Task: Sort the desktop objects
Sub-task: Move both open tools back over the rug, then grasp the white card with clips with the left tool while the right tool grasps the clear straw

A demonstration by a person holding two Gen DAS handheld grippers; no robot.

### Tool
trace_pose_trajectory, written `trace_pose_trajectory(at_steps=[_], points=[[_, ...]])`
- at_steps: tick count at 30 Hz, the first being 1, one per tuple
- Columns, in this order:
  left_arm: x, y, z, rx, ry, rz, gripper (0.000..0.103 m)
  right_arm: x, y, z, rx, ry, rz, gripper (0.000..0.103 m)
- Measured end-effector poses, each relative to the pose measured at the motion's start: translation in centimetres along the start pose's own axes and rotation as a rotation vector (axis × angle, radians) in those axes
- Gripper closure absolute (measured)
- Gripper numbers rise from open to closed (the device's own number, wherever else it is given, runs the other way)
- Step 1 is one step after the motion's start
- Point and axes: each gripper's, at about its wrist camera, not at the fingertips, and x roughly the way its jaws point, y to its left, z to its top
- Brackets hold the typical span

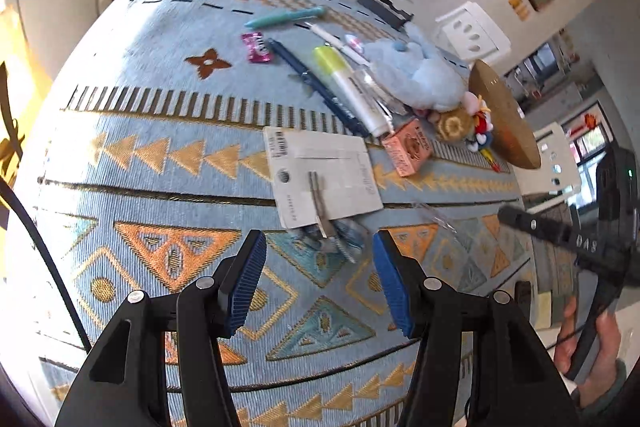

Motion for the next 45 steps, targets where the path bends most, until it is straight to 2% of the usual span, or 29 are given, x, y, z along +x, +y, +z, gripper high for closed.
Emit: trace_pose_trajectory(at_steps=[4,9,15,17,20,21,22,23,30,36,40,45], points=[[0.9,1.5,0.7,-0.048,-0.01,-0.051,0.05,0.5,1.1,-0.9,-0.002,0.014,-0.001,0.051],[3.3,2.0,2.4,-0.031,-0.009,-0.029,0.05,0.9,1.6,-1.4,0.0,0.022,-0.025,0.051],[4.9,1.4,3.5,-0.03,-0.005,-0.076,0.042,0.9,1.1,-1.6,0.022,0.029,-0.046,0.051],[5.1,0.3,3.2,0.012,-0.019,-0.043,0.04,1.1,0.9,-1.6,0.033,0.035,-0.043,0.051],[5.6,-1.9,2.2,0.144,-0.049,0.067,0.039,1.5,0.9,-1.4,0.029,0.036,-0.046,0.051],[5.7,-2.5,1.9,0.176,-0.06,0.083,0.041,1.6,1.0,-1.2,0.02,0.036,-0.047,0.051],[5.8,-2.9,1.5,0.194,-0.07,0.062,0.051,1.8,1.0,-1.1,0.013,0.037,-0.048,0.051],[6.0,-3.1,1.4,0.195,-0.059,0.025,0.07,1.9,1.1,-1.0,0.005,0.037,-0.05,0.051],[3.5,-4.5,1.5,0.225,-0.096,-0.039,0.089,2.9,0.9,-0.2,-0.09,0.041,-0.086,0.051],[0.7,-5.0,1.8,0.226,-0.122,-0.063,0.089,3.9,1.7,0.1,-0.246,0.067,-0.065,0.051],[0.6,-3.9,2.0,0.164,-0.106,-0.091,0.089,5.4,2.8,0.7,-0.334,0.084,-0.04,0.051],[0.6,-3.4,1.6,0.148,-0.093,-0.086,0.089,7.9,3.6,1.1,-0.4,0.138,-0.025,0.05]])
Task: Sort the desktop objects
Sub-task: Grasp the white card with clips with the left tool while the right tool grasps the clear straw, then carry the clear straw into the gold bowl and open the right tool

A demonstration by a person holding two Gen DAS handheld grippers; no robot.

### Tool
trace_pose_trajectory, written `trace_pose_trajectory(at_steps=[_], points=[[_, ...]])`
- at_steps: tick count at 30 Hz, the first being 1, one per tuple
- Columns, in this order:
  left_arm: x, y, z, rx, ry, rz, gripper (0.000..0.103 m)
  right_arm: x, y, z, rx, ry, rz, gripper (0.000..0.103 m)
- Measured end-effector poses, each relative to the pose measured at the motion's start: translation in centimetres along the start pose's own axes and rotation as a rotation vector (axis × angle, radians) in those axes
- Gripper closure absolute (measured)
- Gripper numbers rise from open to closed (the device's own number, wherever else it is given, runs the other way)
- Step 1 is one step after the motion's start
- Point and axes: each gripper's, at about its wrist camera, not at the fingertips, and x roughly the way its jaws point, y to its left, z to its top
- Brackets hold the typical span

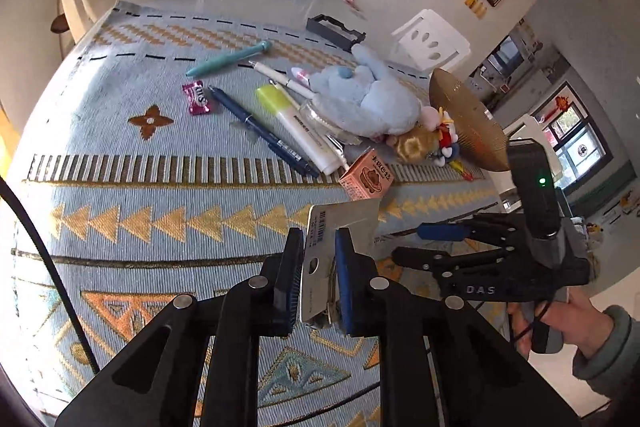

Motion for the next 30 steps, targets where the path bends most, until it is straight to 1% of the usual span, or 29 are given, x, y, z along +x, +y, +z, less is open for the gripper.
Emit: trace_pose_trajectory(at_steps=[1,3,4,5,7,11,16,20,26,30], points=[[0.0,0.0,-0.1,-0.002,0.003,0.0,0.089,0.1,0.2,-0.1,-0.015,-0.006,-0.007,0.052],[0.1,-0.1,-0.1,-0.007,0.004,0.0,0.089,0.0,0.8,-0.3,-0.056,-0.019,-0.03,0.067],[0.1,-0.1,-0.1,-0.014,0.003,-0.004,0.089,-0.1,1.0,-0.4,-0.067,-0.024,-0.05,0.082],[0.1,-0.2,0.0,-0.021,0.001,-0.007,0.089,-0.1,1.0,-0.4,-0.072,-0.028,-0.062,0.09],[0.0,-0.4,0.2,-0.026,-0.005,-0.014,0.089,-0.4,0.5,-0.6,-0.052,-0.031,-0.039,0.094],[0.1,-1.0,0.8,-0.014,-0.01,-0.009,0.089,-1.3,-0.5,-1.1,-0.012,-0.053,-0.024,0.095],[0.2,-1.9,1.5,0.007,-0.014,0.007,0.089,-3.7,-2.2,-1.6,0.043,-0.095,0.003,0.095],[0.0,-2.5,2.5,0.008,-0.026,0.017,0.089,-6.1,-3.9,-1.6,0.085,-0.141,0.0,0.095],[-1.4,-4.2,4.8,0.029,-0.074,0.012,0.089,-10.2,-7.0,-0.4,0.178,-0.233,-0.002,0.095],[-2.1,-5.9,6.5,0.061,-0.11,0.011,0.089,-13.6,-10.2,0.7,0.252,-0.33,-0.009,0.095]])
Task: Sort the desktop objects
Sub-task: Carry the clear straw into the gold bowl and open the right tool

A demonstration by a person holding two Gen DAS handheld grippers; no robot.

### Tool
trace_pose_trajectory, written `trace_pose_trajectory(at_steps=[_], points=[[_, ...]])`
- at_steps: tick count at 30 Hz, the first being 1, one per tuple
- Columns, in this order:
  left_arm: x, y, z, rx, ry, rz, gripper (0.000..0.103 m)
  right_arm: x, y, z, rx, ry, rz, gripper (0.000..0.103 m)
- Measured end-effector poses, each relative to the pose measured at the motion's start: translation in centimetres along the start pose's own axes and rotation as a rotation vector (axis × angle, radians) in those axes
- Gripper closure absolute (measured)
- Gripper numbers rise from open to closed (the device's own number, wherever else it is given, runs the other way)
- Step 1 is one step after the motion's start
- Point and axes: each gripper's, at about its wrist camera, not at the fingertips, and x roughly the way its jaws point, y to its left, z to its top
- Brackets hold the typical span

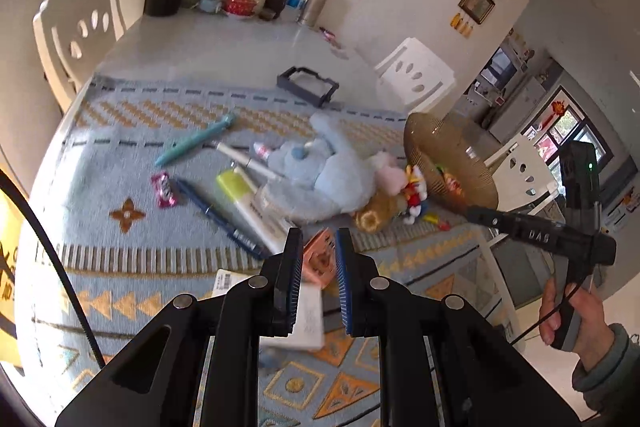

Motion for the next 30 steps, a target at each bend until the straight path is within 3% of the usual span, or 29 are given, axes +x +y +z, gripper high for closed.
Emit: trace_pose_trajectory(at_steps=[3,5,6,8,11,16,18,19,20,24,27,30], points=[[0.1,-1.0,1.0,0.016,-0.011,0.004,0.089,-1.8,-2.1,1.6,0.033,-0.037,0.012,0.095],[0.4,-1.5,1.3,0.015,-0.009,0.005,0.089,-1.5,-2.9,2.2,0.04,0.008,0.057,0.091],[0.6,-1.7,1.4,0.011,-0.004,0.007,0.089,-0.6,-2.9,2.1,0.049,0.055,0.078,0.085],[0.8,-1.8,1.3,0.004,0.005,0.019,0.089,1.5,-2.7,1.0,0.068,0.158,0.097,0.052],[0.9,-1.5,0.9,-0.008,0.02,0.037,0.089,6.1,-1.2,-2.3,0.094,0.298,0.105,0.052],[0.5,0.0,0.2,-0.036,0.041,0.062,0.089,10.4,1.1,-4.5,0.075,0.319,-0.054,0.051],[0.3,0.8,0.0,-0.054,0.042,0.072,0.089,10.8,2.2,-4.7,0.025,0.291,-0.111,0.063],[0.1,1.0,-0.1,-0.06,0.039,0.077,0.089,10.9,2.8,-4.7,-0.012,0.293,-0.146,0.086],[-0.1,1.4,-0.2,-0.068,0.036,0.084,0.089,11.0,3.2,-4.8,-0.037,0.295,-0.151,0.097],[-0.6,2.9,-0.8,-0.102,0.036,0.11,0.089,10.5,2.2,-5.0,0.03,0.296,-0.079,0.098],[-1.2,4.1,-1.4,-0.127,0.038,0.131,0.089,8.0,1.2,-4.8,0.092,0.234,0.02,0.099],[-1.6,5.1,-2.0,-0.146,0.043,0.155,0.089,5.0,0.6,-4.2,0.107,0.171,0.039,0.099]])
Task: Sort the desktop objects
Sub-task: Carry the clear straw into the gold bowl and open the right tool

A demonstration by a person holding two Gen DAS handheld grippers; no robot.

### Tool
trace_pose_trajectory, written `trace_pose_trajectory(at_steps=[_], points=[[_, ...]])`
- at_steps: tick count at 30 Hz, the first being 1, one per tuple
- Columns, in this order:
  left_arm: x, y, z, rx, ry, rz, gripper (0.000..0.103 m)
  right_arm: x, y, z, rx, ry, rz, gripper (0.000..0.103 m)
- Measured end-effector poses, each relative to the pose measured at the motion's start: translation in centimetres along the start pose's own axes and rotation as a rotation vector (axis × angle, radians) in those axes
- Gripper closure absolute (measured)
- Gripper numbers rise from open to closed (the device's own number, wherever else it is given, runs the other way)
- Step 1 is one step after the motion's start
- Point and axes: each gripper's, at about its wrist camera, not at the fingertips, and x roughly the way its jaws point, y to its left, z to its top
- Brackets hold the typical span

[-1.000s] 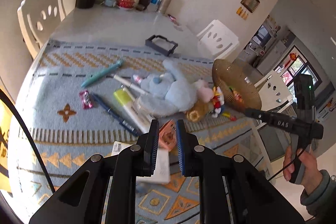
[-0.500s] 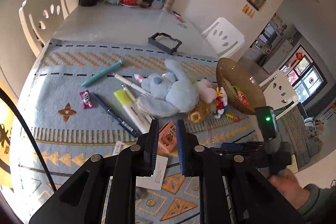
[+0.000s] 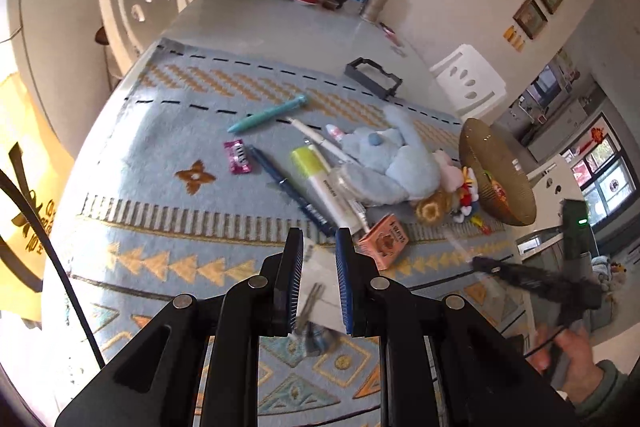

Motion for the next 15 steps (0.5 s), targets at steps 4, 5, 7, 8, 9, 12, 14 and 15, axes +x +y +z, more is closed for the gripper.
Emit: trace_pose_trajectory(at_steps=[4,5,7,8,9,12,14,15], points=[[-0.2,1.1,-0.2,-0.033,0.0,0.012,0.089,-3.2,-0.9,0.9,0.007,-0.056,-0.001,0.099],[-0.2,1.2,-0.2,-0.038,0.001,0.013,0.089,-3.9,-1.0,1.1,0.012,-0.067,0.0,0.099],[-0.2,1.2,-0.1,-0.044,0.0,0.009,0.089,-4.7,-1.5,2.3,0.025,-0.098,0.003,0.099],[-0.2,1.1,0.0,-0.04,-0.001,0.009,0.089,-5.4,-1.7,2.9,0.031,-0.115,0.003,0.099],[-0.2,0.8,0.1,-0.033,-0.003,0.011,0.089,-6.6,-2.0,3.5,0.035,-0.139,0.0,0.099],[0.0,0.2,0.4,-0.011,-0.003,0.014,0.089,-9.5,-3.3,4.7,0.053,-0.21,-0.018,0.099],[0.2,-0.4,0.5,0.002,-0.002,0.015,0.089,-10.9,-4.1,5.6,0.059,-0.245,-0.034,0.099],[0.2,-0.6,0.5,0.006,-0.002,0.014,0.089,-11.5,-4.7,6.0,0.062,-0.264,-0.045,0.099]])
